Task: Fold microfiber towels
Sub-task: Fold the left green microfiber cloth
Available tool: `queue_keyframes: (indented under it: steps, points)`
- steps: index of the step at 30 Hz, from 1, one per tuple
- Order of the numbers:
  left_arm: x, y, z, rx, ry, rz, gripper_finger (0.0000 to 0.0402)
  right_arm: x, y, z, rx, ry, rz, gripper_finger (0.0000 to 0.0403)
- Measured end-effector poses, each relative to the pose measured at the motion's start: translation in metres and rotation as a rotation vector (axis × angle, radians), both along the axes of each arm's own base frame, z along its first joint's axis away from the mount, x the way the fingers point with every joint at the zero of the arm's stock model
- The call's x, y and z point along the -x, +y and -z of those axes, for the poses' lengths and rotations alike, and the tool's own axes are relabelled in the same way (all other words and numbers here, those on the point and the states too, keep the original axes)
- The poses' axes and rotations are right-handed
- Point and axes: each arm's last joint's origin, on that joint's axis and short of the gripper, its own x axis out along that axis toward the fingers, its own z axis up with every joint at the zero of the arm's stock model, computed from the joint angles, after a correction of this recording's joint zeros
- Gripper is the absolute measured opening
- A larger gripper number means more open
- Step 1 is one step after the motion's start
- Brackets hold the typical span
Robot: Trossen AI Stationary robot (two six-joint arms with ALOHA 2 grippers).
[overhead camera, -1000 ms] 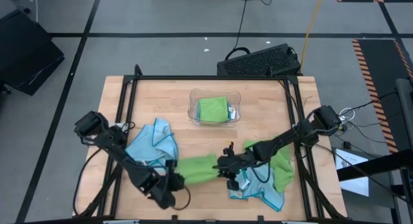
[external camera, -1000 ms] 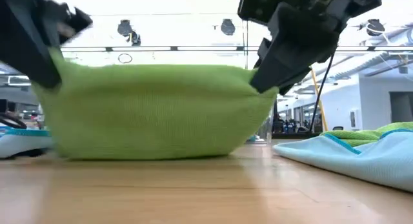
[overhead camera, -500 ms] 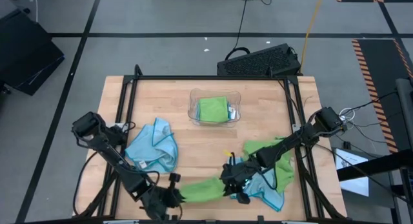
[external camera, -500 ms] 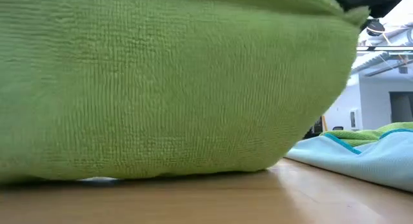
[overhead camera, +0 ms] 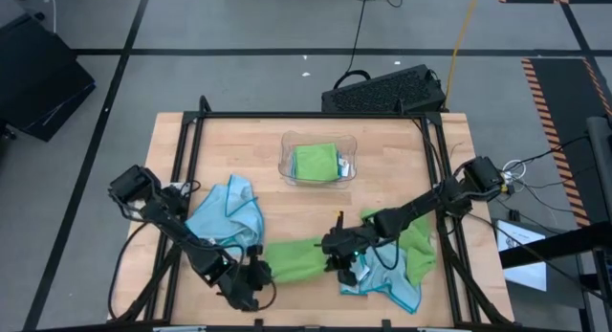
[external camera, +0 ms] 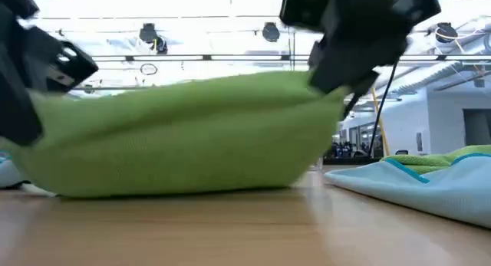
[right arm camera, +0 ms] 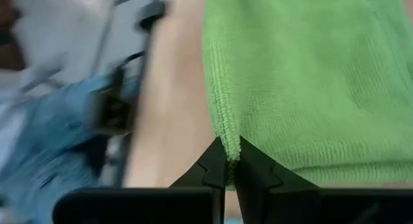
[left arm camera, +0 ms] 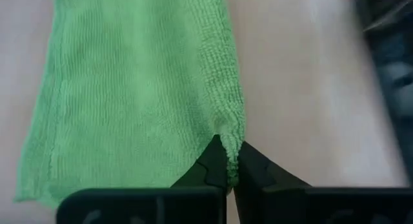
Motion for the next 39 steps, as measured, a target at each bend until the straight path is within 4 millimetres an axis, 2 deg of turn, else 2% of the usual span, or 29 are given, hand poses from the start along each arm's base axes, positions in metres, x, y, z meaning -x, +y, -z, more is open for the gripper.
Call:
queue_keyframes:
  steps: [4, 8, 10, 13, 18, 26, 32, 35, 39]
  points:
    - [0.001, -0.026, -0.017, 0.088, -0.170, 0.168, 0.0015, 0.006, 0.021, -0.006, -0.106, -0.036, -0.151, 0.0013]
    - [0.004, -0.042, -0.034, 0.010, -0.285, 0.302, 0.0010, 0.007, 0.032, -0.014, -0.148, -0.118, -0.227, 0.0013]
    - [0.006, -0.038, -0.035, -0.032, -0.261, 0.286, 0.0006, 0.005, 0.032, -0.016, -0.141, -0.153, -0.228, 0.0013]
    - [0.008, -0.023, -0.021, -0.052, -0.149, 0.194, 0.0009, 0.000, 0.025, -0.010, -0.076, -0.168, -0.148, 0.0013]
    - [0.012, -0.008, -0.001, 0.077, -0.063, 0.058, 0.0010, -0.007, 0.020, 0.009, -0.088, -0.105, -0.081, 0.0013]
    - [0.018, -0.013, 0.004, 0.186, -0.143, 0.048, 0.0017, -0.008, 0.023, 0.021, -0.215, 0.027, -0.062, 0.0013]
    - [0.022, -0.029, -0.008, 0.189, -0.281, 0.184, 0.0009, -0.005, 0.034, 0.016, -0.354, 0.103, -0.117, 0.0013]
    - [0.024, -0.027, -0.005, 0.144, -0.259, 0.186, 0.0006, -0.004, 0.036, 0.015, -0.386, 0.121, -0.118, 0.0013]
    - [0.027, -0.019, 0.004, 0.129, -0.152, 0.098, 0.0017, -0.010, 0.029, 0.013, -0.379, 0.067, -0.059, 0.0013]
